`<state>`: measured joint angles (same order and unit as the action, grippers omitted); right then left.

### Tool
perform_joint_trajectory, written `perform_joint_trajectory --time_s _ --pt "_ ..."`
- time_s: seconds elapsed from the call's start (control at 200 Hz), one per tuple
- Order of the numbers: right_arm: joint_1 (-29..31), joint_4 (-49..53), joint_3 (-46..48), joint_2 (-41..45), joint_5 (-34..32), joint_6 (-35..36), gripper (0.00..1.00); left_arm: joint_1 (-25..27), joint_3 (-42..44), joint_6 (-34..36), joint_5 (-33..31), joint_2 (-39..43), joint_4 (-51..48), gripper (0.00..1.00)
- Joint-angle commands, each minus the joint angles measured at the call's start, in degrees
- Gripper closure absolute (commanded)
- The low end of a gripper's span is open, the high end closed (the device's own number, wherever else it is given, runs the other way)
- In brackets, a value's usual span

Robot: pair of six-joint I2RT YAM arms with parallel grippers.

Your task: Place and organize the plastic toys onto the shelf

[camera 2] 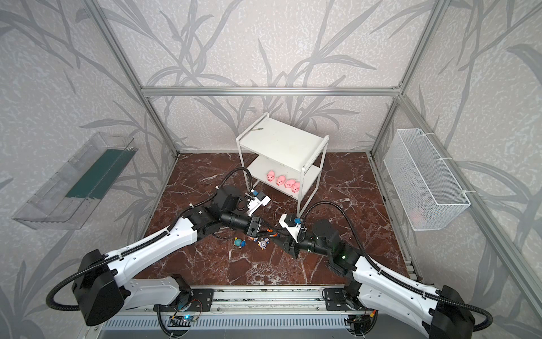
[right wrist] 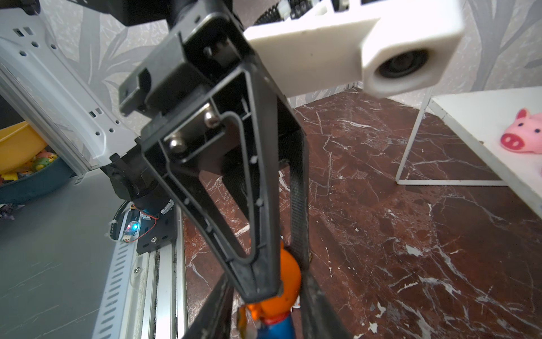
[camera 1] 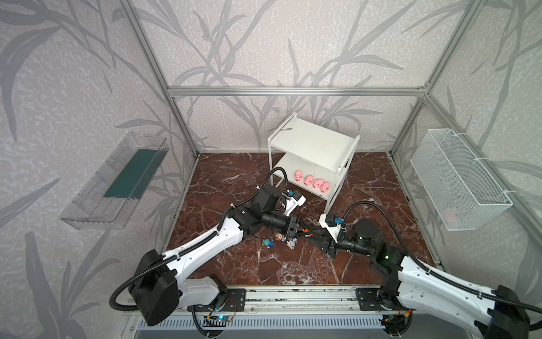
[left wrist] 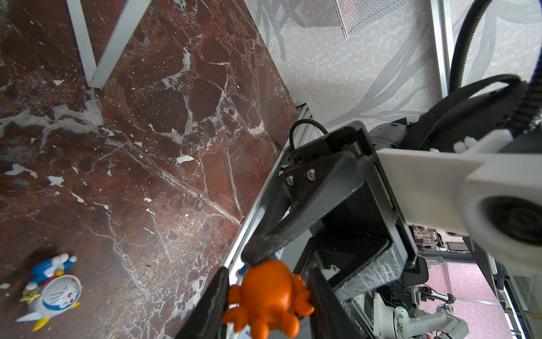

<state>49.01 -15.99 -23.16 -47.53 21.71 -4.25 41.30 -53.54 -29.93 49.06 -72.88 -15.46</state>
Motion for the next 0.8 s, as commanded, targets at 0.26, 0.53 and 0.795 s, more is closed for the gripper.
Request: perform_joint_trajectory --time_s 0.26,0.53,0.795 --pt "0.2 -0.4 1.9 0.3 -0.9 1.2 0.59 -0.2 -2.6 1.1 -1.7 0.1 -1.2 0.7" --pt "0.2 -1.8 1.8 -0.8 -1.0 1.5 0.64 -0.3 -3.0 1.0 -0.9 -0.2 -1.3 0.7" --pt "0.2 -2.8 1.9 -1.1 -1.7 1.7 0.72 -0.2 -3.1 1.5 0.2 -0.2 -2.5 0.7"
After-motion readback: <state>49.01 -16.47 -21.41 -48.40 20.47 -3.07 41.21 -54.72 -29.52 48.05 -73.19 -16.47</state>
